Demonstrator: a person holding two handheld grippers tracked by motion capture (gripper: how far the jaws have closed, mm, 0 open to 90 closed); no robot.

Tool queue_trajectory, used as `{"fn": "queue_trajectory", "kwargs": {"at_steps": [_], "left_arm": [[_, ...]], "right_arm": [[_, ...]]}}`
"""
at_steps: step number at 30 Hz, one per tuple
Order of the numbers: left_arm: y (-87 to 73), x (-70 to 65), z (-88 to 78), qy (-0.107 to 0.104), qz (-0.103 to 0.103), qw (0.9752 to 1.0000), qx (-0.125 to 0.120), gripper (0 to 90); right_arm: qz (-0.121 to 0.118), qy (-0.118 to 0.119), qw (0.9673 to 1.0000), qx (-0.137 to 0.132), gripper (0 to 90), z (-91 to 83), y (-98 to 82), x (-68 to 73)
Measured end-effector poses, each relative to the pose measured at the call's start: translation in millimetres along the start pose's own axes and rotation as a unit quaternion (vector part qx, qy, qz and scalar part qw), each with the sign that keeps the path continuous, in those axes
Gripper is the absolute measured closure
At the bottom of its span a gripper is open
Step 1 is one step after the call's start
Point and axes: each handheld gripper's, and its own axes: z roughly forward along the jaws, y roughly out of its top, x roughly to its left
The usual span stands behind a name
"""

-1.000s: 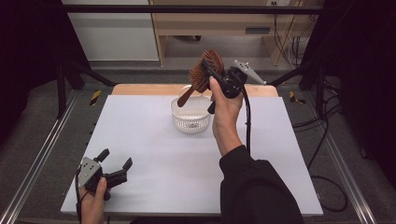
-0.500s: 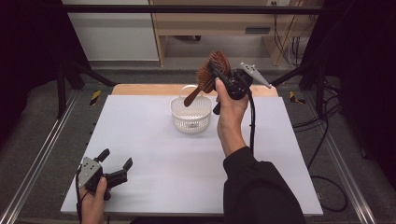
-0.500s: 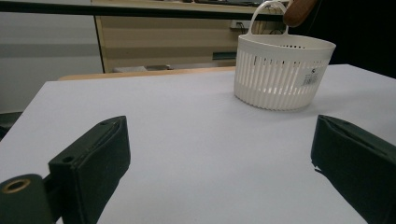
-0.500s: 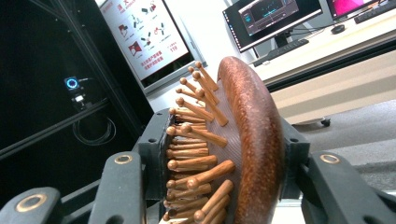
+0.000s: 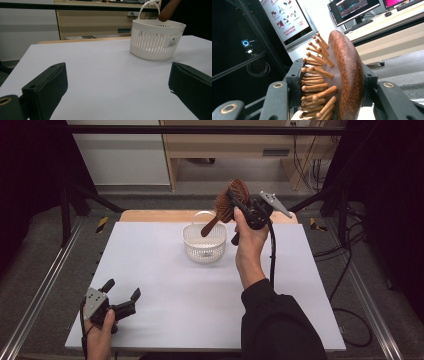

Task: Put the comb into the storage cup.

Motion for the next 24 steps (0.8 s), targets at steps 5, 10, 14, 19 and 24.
{"fn": "queue_trajectory", "kwargs": {"at_steps": [5, 10, 14, 19, 24], "left_arm": [[-0.2, 0.3, 0.0, -0.002, -0.002, 1.0000, 0.000, 2.0], [-0.5, 0.4, 0.2, -0.006, -0.004, 1.0000, 0.001, 2.0], [-0.7, -0.6, 0.5, -0.009, -0.002, 1.0000, 0.003, 2.1], [-0.5, -1.6, 1.8, -0.017, 0.002, 0.9998, 0.005, 2.3], [0.8, -5.4, 2.4, -0.024, 0.008, 0.9997, -0.004, 2.1]], "right_arm": [[0.001, -0.006, 1.0000, 0.000, 50.1, -1.7, -2.6, -4.3], [0.003, -0.008, 1.0000, 0.001, 50.1, -1.3, -7.0, -6.9], [-0.001, -0.011, 0.9999, 0.004, 50.1, 0.3, -10.9, -8.0], [-0.011, -0.013, 0.9998, 0.008, 50.1, 0.8, -15.1, -7.3], [-0.008, -0.010, 0.9999, 0.010, 50.1, 2.3, -18.6, -7.0]]}}
